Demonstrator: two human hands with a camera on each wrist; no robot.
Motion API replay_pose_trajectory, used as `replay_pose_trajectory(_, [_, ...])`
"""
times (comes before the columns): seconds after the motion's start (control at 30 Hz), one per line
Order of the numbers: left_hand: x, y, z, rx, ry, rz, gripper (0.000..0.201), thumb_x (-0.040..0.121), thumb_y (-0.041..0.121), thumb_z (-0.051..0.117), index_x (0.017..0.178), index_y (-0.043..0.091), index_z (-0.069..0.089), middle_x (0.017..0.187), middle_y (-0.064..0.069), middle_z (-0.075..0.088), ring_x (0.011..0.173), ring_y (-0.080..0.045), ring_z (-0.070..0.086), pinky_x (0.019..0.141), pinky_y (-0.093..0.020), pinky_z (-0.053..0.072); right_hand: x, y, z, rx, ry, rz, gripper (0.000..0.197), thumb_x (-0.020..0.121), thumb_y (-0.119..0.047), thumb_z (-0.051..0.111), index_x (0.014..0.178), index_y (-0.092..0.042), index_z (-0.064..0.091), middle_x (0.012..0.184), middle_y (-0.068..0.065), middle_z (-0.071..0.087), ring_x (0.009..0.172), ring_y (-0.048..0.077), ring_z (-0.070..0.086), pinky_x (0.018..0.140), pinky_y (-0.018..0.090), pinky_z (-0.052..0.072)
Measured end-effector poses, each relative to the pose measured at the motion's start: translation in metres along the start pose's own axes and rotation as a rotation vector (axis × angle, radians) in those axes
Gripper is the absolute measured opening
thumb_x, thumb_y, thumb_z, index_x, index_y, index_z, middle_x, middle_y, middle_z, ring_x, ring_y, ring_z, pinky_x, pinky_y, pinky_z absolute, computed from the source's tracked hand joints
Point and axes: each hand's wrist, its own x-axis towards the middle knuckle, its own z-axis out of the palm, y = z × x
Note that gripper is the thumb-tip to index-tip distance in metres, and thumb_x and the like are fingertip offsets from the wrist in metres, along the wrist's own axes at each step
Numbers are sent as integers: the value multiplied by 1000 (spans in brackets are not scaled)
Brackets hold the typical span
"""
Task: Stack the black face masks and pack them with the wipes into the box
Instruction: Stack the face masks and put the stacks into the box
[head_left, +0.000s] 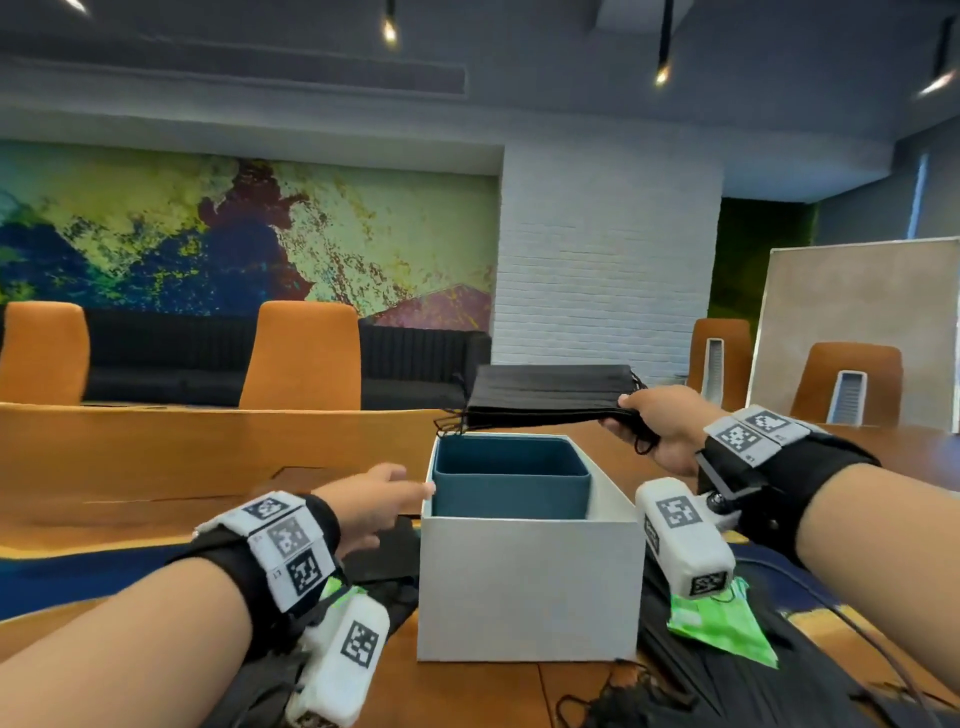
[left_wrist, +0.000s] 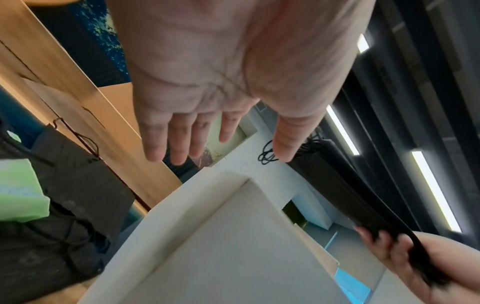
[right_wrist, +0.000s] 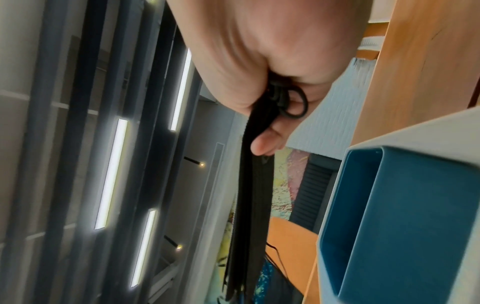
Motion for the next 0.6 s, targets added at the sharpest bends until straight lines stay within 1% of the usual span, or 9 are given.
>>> replay_pose_trajectory(0.07, [9, -7, 8, 1, -82, -5, 65, 95, 38, 54, 149, 21, 22, 149, -9, 35, 131, -25, 40, 108, -40, 34, 22, 0, 4, -92, 25, 49, 6, 99, -4, 40, 94, -3, 45, 79, 15, 59, 61, 20, 59, 50, 19, 42])
replay_pose_trajectory(0.13, [16, -14, 12, -85, -153, -5, 53, 96, 33, 52, 144, 22, 31, 138, -5, 50, 123, -21, 51, 105, -36, 41, 42, -1, 10, -137, 95, 40, 17, 99, -4, 41, 82, -5, 42, 87, 18, 60, 56, 16, 60, 47, 20, 50])
replay_pose_trajectory(0.23, [18, -19, 13, -217, -200, -3, 39, 96, 28, 53, 134, 24, 43, 120, -1, 63, 109, -17, 61, 101, -39, 47, 78, 6, 12, -79, 86, 51, 31, 99, -6, 39, 70, -18, 41, 115, 17, 56, 66, 8, 58, 93, 26, 49])
replay_pose_trajectory(0.27, [19, -20, 12, -236, -205, -4, 39, 95, 27, 55, 132, 24, 43, 120, -1, 63, 110, -18, 61, 102, -41, 46, 88, 7, 14, -117, 54, 63, 32, 99, -6, 39, 69, -19, 41, 113, 14, 54, 71, 8, 55, 98, 27, 46])
replay_pose_trajectory(0.33, [17, -20, 12, -277, -204, -12, 35, 94, 27, 57, 126, 26, 44, 121, -4, 62, 111, -22, 60, 101, -45, 47, 94, 8, 22, -291, 5, -1, 29, 98, -5, 40, 72, -16, 42, 103, 10, 54, 68, 9, 60, 80, 20, 54])
replay_pose_trajectory(0.4, [14, -20, 14, -298, -195, -23, 34, 93, 26, 57, 124, 27, 42, 122, -5, 60, 112, -23, 58, 100, -47, 47, 101, 8, 32, -431, -56, -26, 24, 98, -7, 41, 76, -15, 44, 96, 7, 54, 60, 9, 63, 54, 14, 51])
replay_pose_trajectory(0.43, [14, -20, 15, -298, -192, -27, 37, 93, 27, 57, 127, 27, 41, 122, -5, 59, 112, -23, 58, 101, -47, 46, 103, 7, 37, -479, -81, -19, 23, 98, -8, 42, 77, -15, 45, 96, 6, 55, 60, 8, 63, 50, 14, 50])
replay_pose_trajectory(0.53, [16, -22, 15, -325, -194, -31, 47, 93, 27, 57, 136, 24, 39, 121, -6, 61, 109, -23, 61, 98, -47, 49, 114, 7, 50, -545, -144, 1, 22, 98, -8, 40, 78, -16, 45, 92, 5, 55, 56, 8, 65, 46, 16, 51])
replay_pose_trajectory(0.6, [17, -23, 15, -340, -193, -31, 51, 92, 27, 58, 138, 25, 38, 120, -7, 62, 109, -24, 62, 96, -47, 50, 120, 10, 57, -546, -155, 24, 20, 96, -7, 40, 79, -16, 45, 91, 3, 54, 66, 10, 66, 55, 19, 55])
